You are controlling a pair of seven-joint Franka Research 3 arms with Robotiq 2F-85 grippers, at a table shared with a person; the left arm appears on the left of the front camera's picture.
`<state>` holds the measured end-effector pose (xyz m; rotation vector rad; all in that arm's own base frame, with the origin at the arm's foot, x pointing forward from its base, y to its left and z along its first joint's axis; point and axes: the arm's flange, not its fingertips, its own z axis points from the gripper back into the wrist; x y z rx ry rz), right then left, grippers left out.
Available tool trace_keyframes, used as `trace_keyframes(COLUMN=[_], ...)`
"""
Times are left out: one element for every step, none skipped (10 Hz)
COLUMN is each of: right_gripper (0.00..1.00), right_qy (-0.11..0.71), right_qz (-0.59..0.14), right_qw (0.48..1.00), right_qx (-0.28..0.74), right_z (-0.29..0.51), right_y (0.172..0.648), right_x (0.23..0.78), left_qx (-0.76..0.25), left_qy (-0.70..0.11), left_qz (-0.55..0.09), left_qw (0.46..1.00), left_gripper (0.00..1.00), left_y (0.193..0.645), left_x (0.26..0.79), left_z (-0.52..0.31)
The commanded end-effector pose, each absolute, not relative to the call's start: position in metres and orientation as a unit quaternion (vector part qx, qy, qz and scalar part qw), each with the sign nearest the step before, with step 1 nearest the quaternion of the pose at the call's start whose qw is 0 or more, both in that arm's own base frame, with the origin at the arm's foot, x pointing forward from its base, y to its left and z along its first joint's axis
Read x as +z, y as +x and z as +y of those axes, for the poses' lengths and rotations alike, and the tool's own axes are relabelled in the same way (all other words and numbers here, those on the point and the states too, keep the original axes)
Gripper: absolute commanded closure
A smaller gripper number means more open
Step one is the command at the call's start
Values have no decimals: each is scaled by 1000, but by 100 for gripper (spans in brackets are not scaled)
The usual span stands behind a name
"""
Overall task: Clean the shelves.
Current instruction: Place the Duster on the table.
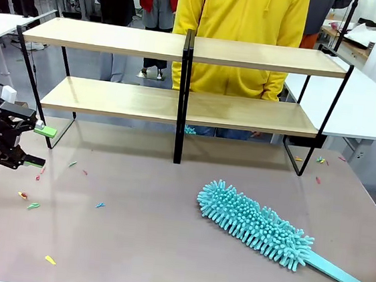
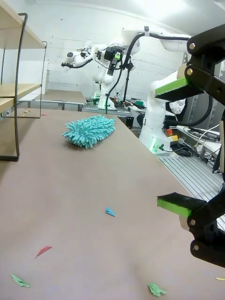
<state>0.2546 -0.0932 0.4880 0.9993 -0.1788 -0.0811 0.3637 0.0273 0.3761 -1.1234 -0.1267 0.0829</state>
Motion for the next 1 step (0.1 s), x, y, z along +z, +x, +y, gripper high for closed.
trace_keyframes(right_gripper=[0], right_qy=[471], right_qz=[-94], right_qw=[877], right_qx=[-34], right_z=[-96], right_y=[255], right_x=[489], left_qx=[39], left_qy=[-533], left_qz=[-56], left_qw=[843], left_gripper=[0], left_y=[362], left_x=[379], left_z=[27])
